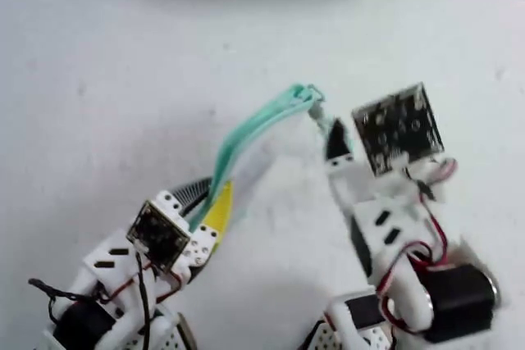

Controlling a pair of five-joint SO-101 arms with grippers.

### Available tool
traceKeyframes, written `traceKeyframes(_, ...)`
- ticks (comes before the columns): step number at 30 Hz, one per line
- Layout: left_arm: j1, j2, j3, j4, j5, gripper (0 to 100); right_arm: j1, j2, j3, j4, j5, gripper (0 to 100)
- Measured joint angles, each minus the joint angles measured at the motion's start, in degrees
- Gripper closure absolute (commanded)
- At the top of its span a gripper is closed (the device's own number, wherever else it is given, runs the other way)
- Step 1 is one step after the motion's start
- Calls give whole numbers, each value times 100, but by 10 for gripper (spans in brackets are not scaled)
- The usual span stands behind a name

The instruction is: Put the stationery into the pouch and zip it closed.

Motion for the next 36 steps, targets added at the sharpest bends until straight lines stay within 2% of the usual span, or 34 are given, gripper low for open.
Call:
traceKeyframes(6,35,-26,114,-167,0,979,-1011,1143,-800,176,-2382,636)
traceKeyframes(10,44,-26,114,-167,0,979,-1556,1829,-1284,237,-2866,654)
traceKeyframes(15,44,-26,114,-167,-176,979,-1574,2734,-2163,290,-2919,658)
traceKeyframes(19,44,-26,114,-167,-237,979,-1635,3604,-2699,862,-2919,658)
traceKeyframes(23,70,0,114,-185,-255,979,-1389,4343,-3200,1292,-2910,670)
traceKeyframes(25,70,35,114,-220,-255,979,-1284,4607,-3332,1371,-2892,741)
traceKeyframes(29,35,26,114,-220,-255,979,-1222,4923,-3341,1380,-2743,991)
traceKeyframes(31,35,18,114,-220,-255,978,-1213,4967,-3349,1380,-2347,961)
traceKeyframes(34,35,-9,114,-211,-255,977,-1196,4993,-3341,1380,-1662,986)
traceKeyframes(36,35,-9,114,-211,-246,977,-1187,4993,-3270,1371,-1530,980)
